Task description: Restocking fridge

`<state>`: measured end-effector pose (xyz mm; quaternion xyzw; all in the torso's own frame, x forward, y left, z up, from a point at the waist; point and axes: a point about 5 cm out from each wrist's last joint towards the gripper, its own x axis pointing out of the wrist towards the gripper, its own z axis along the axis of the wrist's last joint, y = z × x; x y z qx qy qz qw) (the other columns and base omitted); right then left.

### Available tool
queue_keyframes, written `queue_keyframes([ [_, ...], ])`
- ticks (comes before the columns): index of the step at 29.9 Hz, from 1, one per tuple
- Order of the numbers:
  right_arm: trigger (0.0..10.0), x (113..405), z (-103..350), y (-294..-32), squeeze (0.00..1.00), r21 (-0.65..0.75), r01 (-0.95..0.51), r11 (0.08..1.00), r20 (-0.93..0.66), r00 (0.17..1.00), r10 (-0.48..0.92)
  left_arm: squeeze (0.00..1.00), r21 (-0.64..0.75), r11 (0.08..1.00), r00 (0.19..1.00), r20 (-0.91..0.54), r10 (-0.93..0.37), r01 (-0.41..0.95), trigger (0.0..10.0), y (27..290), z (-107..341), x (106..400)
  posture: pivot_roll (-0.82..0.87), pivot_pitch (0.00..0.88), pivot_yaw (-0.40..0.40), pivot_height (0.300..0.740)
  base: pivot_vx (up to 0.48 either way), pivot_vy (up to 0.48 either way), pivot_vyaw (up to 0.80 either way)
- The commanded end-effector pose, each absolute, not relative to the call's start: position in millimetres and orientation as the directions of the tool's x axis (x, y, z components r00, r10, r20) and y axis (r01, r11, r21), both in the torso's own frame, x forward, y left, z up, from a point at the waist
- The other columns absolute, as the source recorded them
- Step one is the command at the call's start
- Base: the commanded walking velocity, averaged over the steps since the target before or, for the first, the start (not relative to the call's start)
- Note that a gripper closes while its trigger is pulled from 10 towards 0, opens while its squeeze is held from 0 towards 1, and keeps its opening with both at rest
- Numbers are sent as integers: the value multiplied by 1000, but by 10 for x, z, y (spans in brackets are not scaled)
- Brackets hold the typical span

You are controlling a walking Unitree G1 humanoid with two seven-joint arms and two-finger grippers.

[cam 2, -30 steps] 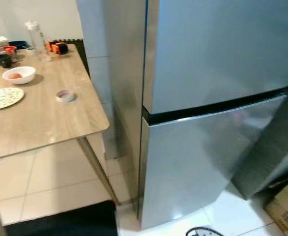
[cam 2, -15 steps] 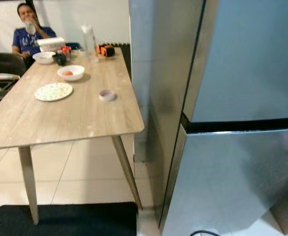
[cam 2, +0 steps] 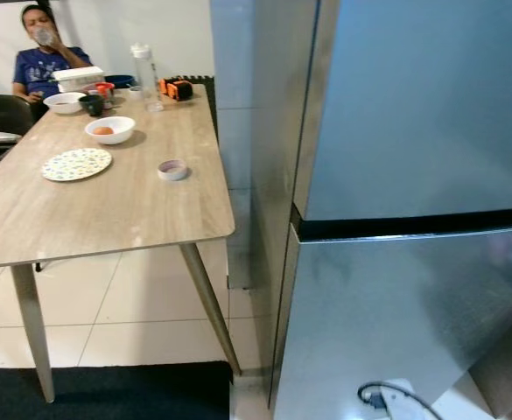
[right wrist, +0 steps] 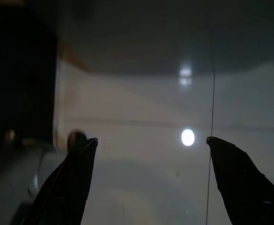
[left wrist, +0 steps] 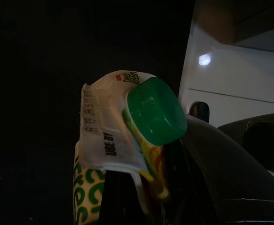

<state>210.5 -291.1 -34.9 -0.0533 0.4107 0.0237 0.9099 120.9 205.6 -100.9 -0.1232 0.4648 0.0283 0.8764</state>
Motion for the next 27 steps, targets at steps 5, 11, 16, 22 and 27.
queue_keyframes([
  [5,10000,2549,81,-2894,0,-4,-271,963,-584,782,217,0,-225,964,555,-825,-109,-145,10000,1980,-1029,1173,-103,70,-20,740,0,0,0],
  [11,10000,2873,719,-2878,0,32,-602,798,-377,732,567,0,-227,964,554,-824,-116,-135,10000,1982,-1030,1165,-94,85,-19,740,0,0,0],
  [16,10000,3099,1536,-2809,0,-49,-814,579,-167,578,799,0,-225,967,552,-824,-123,-120,10000,2002,-1028,1153,-88,89,-14,740,0,0,0],
  [22,10000,3111,1979,-2766,1000,-98,-897,430,-101,439,893,0,-223,968,553,-824,-124,-117,10000,2022,-1025,1145,-82,77,-17,740,0,0,0],
  [27,10000,3071,2570,-2797,1000,-254,-926,279,-84,309,947,0,-233,965,557,-821,-129,-119,10000,2022,-1023,1144,-84,81,-15,740,0,0,0],
])
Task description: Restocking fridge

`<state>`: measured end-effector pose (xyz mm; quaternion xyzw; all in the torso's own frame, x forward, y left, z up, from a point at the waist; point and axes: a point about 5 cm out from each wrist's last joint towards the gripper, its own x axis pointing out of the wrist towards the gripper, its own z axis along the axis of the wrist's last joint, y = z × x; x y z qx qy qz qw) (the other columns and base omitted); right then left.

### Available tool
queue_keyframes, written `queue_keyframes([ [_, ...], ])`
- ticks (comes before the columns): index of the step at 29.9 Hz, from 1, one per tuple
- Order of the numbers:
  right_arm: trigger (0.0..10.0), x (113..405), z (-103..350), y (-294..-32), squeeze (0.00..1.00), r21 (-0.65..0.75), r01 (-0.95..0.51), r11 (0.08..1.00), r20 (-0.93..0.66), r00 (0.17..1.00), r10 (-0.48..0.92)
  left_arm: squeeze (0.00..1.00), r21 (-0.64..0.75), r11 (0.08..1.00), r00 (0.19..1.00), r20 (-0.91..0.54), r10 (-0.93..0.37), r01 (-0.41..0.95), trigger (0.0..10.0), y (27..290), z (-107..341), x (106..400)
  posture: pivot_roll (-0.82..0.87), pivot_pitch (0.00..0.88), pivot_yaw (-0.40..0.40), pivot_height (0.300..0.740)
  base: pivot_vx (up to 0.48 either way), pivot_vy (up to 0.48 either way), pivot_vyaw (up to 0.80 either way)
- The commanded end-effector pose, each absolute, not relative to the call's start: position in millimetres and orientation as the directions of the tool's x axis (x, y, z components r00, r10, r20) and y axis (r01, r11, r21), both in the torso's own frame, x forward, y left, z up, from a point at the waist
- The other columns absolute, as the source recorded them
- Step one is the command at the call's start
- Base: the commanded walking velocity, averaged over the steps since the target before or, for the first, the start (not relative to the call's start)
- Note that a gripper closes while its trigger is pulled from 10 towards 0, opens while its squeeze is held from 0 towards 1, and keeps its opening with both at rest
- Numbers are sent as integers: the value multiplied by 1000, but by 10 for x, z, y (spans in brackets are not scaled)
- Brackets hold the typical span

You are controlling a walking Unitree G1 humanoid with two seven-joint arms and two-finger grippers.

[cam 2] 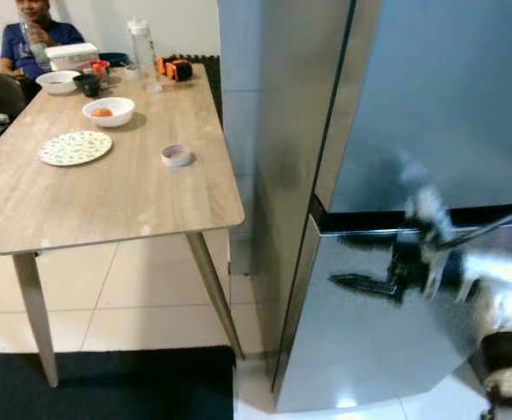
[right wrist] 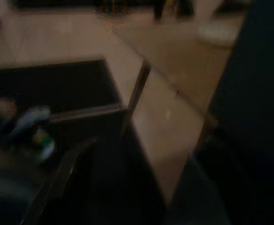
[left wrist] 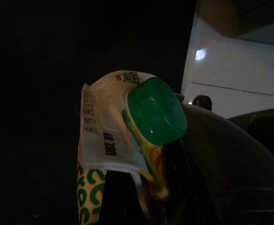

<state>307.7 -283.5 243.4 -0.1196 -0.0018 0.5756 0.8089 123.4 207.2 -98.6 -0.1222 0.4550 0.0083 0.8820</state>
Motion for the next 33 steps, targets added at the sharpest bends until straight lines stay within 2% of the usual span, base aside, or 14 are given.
queue_keyframes([
  [1,10000,3067,2628,-2817,1000,-283,-921,268,-128,314,941,0,-238,964,558,-819,-133,-119,10000,2013,-1024,1145,-84,81,-15,740,0,0,0],
  [2,10000,3067,2628,-2817,1000,-283,-921,268,-128,314,941,0,-238,964,558,-819,-133,-119,10000,2013,-1024,1145,-84,81,-15,740,0,0,0],
  [3,10000,3067,2643,-2828,169,-303,-917,261,-176,323,930,0,-239,964,559,-818,-134,-119,10000,2010,-1024,1145,-85,83,-17,740,0,0,0],
  [5,10000,3067,2650,-2835,169,-315,-914,254,-209,328,921,0,-240,963,559,-818,-135,-119,10000,2009,-1023,1146,-85,83,-17,740,0,0,0],
  [6,10000,3088,2640,-2851,0,-363,-902,234,-315,355,880,0,-242,963,560,-817,-136,-119,10000,2009,-1023,1146,-88,82,-19,740,0,0,0],
  [9,10000,3115,2662,-2828,0,-424,-882,204,-402,385,830,0,-243,963,562,-816,-136,-120,10000,2008,-1022,1149,-88,82,-19,740,0,0,0],
  [16,10000,3166,2732,-2816,0,-497,-843,205,-463,457,760,0,-245,962,563,-815,-138,-119,10000,2004,-1022,1150,-87,78,-19,740,0,0,0],
  [18,10000,3164,2722,-2864,0,-514,-835,197,-528,489,694,0,-246,962,565,-813,-138,-118,10000,2007,-1019,1154,-87,78,-19,740,0,0,0],
  [23,10000,3159,2690,-2973,0,-531,-821,212,-580,534,615,0,-247,962,569,-811,-137,-120,10000,2007,-1016,1162,-85,82,-19,740,0,0,0],
  [27,10000,3126,2648,-3037,0,-511,-829,227,-595,531,604,0,-248,961,568,-811,-138,-120,10000,2004,-1018,1158,-85,82,-19,740,0,0,0],
  [33,10000,3076,2584,-3054,0,-457,-868,193,-646,473,599,0,-248,962,565,-813,-140,-118,10000,2003,-1020,1151,-90,85,-15,740,0,0,0],
])
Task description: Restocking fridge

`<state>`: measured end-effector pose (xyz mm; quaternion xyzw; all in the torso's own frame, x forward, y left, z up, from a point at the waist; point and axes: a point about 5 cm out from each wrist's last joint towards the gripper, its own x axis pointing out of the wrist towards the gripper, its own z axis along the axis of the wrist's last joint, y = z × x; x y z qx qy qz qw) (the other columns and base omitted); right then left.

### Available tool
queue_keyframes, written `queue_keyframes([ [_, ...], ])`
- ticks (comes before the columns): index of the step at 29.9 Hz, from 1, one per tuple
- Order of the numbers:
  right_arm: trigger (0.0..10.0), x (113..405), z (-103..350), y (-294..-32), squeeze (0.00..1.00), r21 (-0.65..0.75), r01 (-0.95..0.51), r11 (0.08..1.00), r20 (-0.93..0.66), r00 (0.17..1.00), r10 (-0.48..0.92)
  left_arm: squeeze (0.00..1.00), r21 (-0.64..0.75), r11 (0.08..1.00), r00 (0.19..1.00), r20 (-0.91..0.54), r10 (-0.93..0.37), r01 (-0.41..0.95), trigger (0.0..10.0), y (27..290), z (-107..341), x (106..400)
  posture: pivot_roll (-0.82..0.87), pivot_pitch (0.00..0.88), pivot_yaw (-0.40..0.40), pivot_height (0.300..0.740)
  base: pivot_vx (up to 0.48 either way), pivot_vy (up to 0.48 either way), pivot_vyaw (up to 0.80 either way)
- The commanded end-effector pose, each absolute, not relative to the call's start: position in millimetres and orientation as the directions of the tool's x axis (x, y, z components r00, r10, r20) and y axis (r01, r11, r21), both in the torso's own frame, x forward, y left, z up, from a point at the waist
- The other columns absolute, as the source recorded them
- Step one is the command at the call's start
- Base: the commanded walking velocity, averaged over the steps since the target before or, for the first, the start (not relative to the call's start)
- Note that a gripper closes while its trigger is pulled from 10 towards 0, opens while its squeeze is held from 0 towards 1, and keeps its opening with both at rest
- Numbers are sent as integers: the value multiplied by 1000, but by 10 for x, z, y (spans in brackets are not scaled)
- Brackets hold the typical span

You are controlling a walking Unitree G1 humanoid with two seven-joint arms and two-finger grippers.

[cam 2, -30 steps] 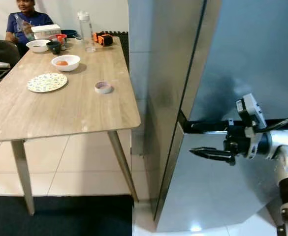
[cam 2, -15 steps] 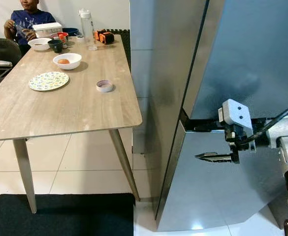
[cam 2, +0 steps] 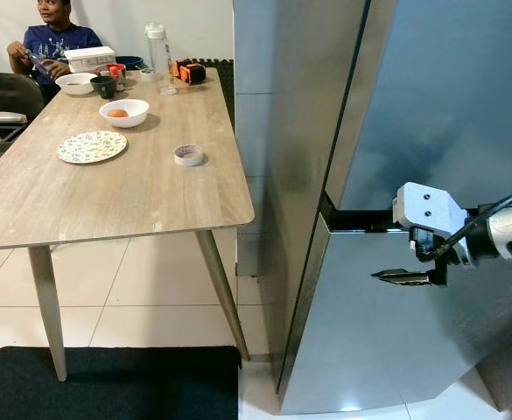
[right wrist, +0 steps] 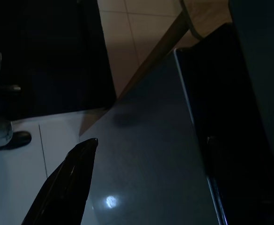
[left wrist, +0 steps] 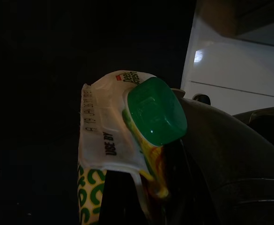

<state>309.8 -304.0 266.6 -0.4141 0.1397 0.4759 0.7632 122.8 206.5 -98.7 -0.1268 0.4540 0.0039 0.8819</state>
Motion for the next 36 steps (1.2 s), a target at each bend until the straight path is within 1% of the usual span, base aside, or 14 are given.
queue_keyframes([
  [1,10000,3078,2584,-3047,0,-457,-870,186,-651,470,597,0,-248,962,566,-813,-140,-117,10000,2004,-1020,1151,-90,85,-15,740,0,0,0],
  [6,10000,3100,2534,-2960,0,-453,-880,144,-677,445,587,0,-248,962,568,-811,-139,-118,10000,2004,-1018,1157,-90,85,-17,740,0,0,0],
  [9,10000,3094,2438,-2906,0,-423,-899,116,-699,405,589,0,-249,962,568,-811,-141,-116,10000,1994,-1019,1161,-90,85,-17,740,0,0,0],
  [10,10000,3094,2438,-2906,0,-423,-899,116,-699,405,589,0,-249,962,568,-811,-141,-116,10000,1994,-1019,1161,-90,85,-17,740,0,0,0],
  [14,10000,3088,2344,-2825,0,-375,-924,79,-723,345,598,0,-251,962,568,-810,-146,-111,10000,1979,-1019,1167,-96,85,-18,740,0,0,0],
  [17,10000,3088,2332,-2797,0,-365,-929,68,-726,330,604,0,-252,961,568,-810,-147,-110,10000,1974,-1019,1171,-96,85,-18,740,0,0,0],
  [19,10000,3097,2309,-2738,0,-347,-937,47,-730,301,614,0,-254,961,569,-808,-149,-108,10000,1966,-1018,1176,-95,90,-22,740,0,0,0],
  [22,10000,3106,2289,-2700,0,-345,-938,32,-731,290,617,0,-255,961,569,-808,-150,-107,10000,1962,-1019,1176,-95,90,-22,740,0,0,0],
  [24,10000,3129,2316,-2627,0,-354,-935,27,-701,284,654,0,-256,961,569,-808,-152,-107,10000,1954,-1021,1171,-91,91,-24,740,0,0,0],
  [26,10000,3129,2316,-2627,0,-354,-935,27,-701,284,654,0,-256,961,569,-808,-152,-107,10000,1954,-1021,1171,-91,91,-24,740,0,0,0],
  [28,10000,3138,2419,-2576,0,-375,-926,42,-633,289,718,0,-257,960,568,-809,-152,-109,10000,1950,-1024,1160,-90,92,-24,740,0,0,0],
  [29,10000,3138,2419,-2576,0,-375,-926,42,-633,289,718,0,-257,960,568,-809,-152,-109,10000,1950,-1024,1160,-90,92,-24,740,0,0,0],
  [33,10000,3097,2655,-2541,0,-396,-914,86,-467,281,838,0,-259,959,566,-810,-153,-111,10000,1943,-1028,1150,-94,93,-28,740,0,0,0],
  [36,10000,3071,2714,-2557,0,-398,-912,99,-427,280,860,0,-261,959,567,-809,-154,-112,10000,1940,-1029,1150,-94,94,-30,740,0,0,0],
])
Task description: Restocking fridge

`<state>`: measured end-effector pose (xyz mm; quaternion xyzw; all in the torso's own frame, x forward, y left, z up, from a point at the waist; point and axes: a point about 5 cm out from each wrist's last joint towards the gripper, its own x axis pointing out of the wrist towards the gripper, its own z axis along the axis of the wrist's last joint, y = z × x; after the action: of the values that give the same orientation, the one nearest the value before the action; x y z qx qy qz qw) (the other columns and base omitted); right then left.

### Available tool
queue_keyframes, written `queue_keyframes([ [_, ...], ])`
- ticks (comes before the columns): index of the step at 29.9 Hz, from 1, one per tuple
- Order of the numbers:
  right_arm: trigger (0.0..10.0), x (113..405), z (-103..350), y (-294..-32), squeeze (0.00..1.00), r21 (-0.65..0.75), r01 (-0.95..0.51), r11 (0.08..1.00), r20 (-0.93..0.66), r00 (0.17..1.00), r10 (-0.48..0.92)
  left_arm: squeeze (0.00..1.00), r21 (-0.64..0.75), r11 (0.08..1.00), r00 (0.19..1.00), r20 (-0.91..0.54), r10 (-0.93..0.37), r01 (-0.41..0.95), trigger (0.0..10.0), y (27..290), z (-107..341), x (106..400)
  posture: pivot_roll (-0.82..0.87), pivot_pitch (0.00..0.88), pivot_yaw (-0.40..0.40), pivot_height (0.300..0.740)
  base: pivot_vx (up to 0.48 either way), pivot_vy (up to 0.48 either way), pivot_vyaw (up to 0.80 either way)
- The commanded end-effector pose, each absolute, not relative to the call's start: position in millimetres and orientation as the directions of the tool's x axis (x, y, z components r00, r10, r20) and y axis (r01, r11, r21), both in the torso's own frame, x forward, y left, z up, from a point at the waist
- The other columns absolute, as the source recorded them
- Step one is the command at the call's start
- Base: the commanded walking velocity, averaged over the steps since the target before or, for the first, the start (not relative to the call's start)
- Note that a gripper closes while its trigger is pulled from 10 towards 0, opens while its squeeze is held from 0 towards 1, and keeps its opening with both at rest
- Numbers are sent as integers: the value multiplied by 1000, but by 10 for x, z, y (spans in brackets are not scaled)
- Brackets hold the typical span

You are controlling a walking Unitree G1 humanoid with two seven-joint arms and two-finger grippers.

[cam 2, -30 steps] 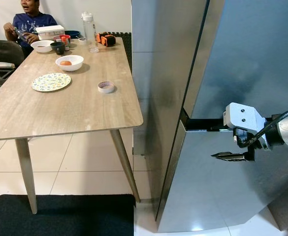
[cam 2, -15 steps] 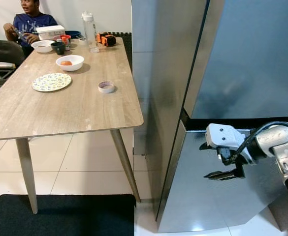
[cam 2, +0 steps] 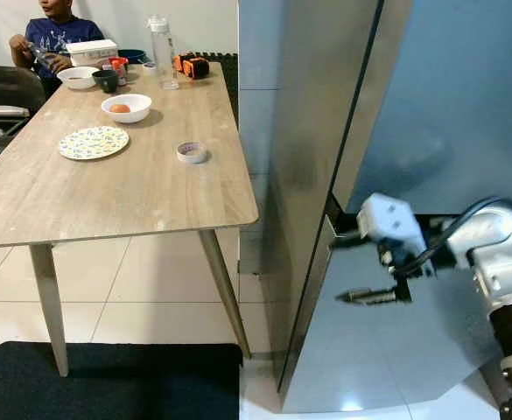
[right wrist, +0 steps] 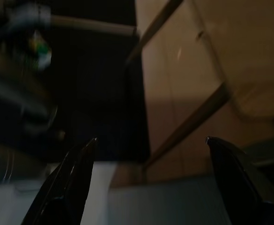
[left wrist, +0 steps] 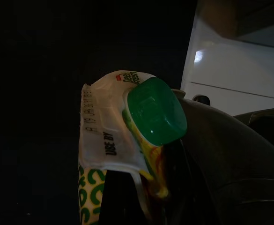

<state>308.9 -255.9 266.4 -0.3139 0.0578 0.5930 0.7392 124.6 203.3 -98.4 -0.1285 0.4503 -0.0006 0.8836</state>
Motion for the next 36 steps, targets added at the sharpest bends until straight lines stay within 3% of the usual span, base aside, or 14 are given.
queue_keyframes([
  [1,10000,3063,2727,-2564,0,-398,-912,102,-420,280,863,0,-262,959,567,-809,-154,-112,10000,1938,-1029,1150,-94,94,-30,740,0,0,0],
  [4,10000,3056,2737,-2583,0,-401,-909,111,-419,290,861,0,-262,958,567,-809,-155,-112,10000,1936,-1029,1150,-94,94,-30,740,0,0,0],
  [9,10000,3083,2658,-2842,0,-445,-875,192,-542,434,720,0,-266,958,568,-808,-158,-111,10000,1924,-1030,1150,-94,94,-30,740,0,0,0],
  [15,10000,3076,2632,-2952,0,-456,-855,248,-578,497,647,0,-267,957,568,-808,-158,-113,10000,1921,-1031,1148,-94,94,-30,740,0,0,0],
  [26,10000,3066,2614,-3067,0,-468,-825,318,-567,556,608,0,-267,958,566,-808,-162,-107,10000,1913,-1032,1147,-96,93,-29,740,0,0,0],
  [29,10000,3082,2567,-3145,0,-489,-808,330,-613,587,529,0,-266,959,564,-809,-165,-101,10000,1908,-1033,1146,-96,93,-29,740,0,0,0],
  [36,10000,3131,2512,-3060,0,-508,-800,318,-607,595,528,0,-265,959,564,-809,-166,-98,10000,1904,-1034,1146,-96,93,-29,740,0,0,0],
])
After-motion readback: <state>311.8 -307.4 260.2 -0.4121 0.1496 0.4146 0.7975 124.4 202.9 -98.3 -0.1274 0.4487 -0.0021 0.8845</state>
